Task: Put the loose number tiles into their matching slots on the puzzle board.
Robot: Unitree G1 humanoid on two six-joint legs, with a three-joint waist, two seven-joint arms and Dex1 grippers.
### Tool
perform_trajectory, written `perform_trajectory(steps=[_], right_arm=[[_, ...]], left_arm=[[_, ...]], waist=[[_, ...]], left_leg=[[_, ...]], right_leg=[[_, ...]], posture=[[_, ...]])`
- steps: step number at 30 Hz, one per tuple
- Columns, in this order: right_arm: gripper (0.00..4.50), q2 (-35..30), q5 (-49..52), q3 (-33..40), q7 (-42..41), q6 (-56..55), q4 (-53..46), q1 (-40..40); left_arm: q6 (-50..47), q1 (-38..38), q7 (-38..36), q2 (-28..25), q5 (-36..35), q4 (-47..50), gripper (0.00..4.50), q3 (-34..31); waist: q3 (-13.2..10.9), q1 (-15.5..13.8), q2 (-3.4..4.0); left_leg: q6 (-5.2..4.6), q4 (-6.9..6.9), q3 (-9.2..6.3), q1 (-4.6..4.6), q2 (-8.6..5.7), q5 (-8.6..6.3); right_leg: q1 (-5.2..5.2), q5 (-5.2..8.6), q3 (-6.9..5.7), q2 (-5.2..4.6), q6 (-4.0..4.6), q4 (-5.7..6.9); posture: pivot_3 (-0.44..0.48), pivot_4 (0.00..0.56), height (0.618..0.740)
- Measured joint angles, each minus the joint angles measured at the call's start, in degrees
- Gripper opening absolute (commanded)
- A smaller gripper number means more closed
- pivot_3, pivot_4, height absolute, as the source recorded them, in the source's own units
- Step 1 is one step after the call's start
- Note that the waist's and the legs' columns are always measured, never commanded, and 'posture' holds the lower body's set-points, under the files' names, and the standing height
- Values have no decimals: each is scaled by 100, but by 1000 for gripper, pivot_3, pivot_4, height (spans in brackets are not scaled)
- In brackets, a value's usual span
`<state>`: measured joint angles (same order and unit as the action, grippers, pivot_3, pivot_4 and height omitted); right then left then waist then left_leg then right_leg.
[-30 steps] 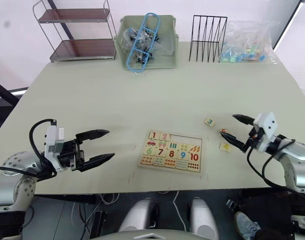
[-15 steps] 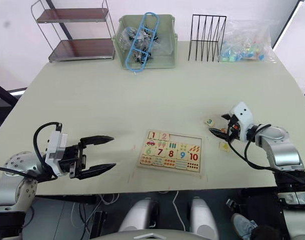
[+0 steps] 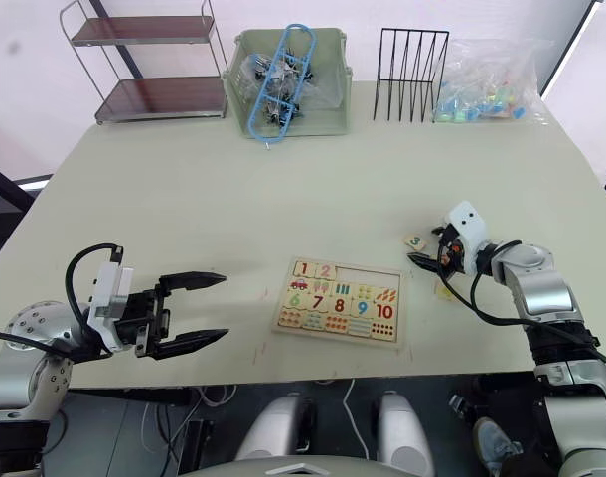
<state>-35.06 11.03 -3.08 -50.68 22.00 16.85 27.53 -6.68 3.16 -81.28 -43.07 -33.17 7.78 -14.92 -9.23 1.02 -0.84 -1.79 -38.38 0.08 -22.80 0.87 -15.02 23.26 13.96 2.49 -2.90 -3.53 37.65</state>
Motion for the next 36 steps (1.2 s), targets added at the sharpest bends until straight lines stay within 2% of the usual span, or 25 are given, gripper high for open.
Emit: perform_trajectory(steps=[3,8,15,21,27,31,36], right_arm=[[3309,29,-33,-1,-11,-96,21,-3],[907,67,-84,-14,-22,-306,70,-11],[859,62,-86,-11,-20,-425,115,-16],[859,-44,-26,25,-9,-78,-393,-229],[859,-699,217,-71,-326,959,-2019,-527],[859,-1014,345,-269,-549,1589,-2698,-520],[859,-1039,549,-586,-665,2243,-3174,-203]], left_arm=[[9,0,0,0,1,0,4500,0],[87,0,3,2,14,0,4500,20],[102,-62,44,13,40,-4,4500,181],[135,-81,55,14,41,-8,4500,194],[214,-148,53,12,48,-124,4500,200],[236,-193,48,12,56,-172,4500,200],[266,-214,46,11,82,-176,4500,204]], waist=[[0,1,0],[0,-3,0],[-1,-3,0],[-4,-10,3],[-16,-17,17],[-18,-8,14],[-21,-5,13]], left_leg=[[0,0,0,0,0,0],[0,0,1,0,-1,0],[0,0,0,0,0,0],[0,1,-1,-2,0,0],[0,1,1,-11,0,0],[0,1,1,-11,5,0],[0,1,6,-15,6,0]], right_leg=[[0,0,0,0,0,0],[0,0,1,-1,-1,-1],[0,0,0,-1,0,-1],[1,0,-1,-1,0,-1],[12,0,1,-2,0,0],[13,1,0,0,1,0],[19,1,3,0,1,1]], posture=[[0,150,740],[0,150,740],[0,150,740],[0,150,740],[0,150,740],[0,150,740],[0,150,740]])
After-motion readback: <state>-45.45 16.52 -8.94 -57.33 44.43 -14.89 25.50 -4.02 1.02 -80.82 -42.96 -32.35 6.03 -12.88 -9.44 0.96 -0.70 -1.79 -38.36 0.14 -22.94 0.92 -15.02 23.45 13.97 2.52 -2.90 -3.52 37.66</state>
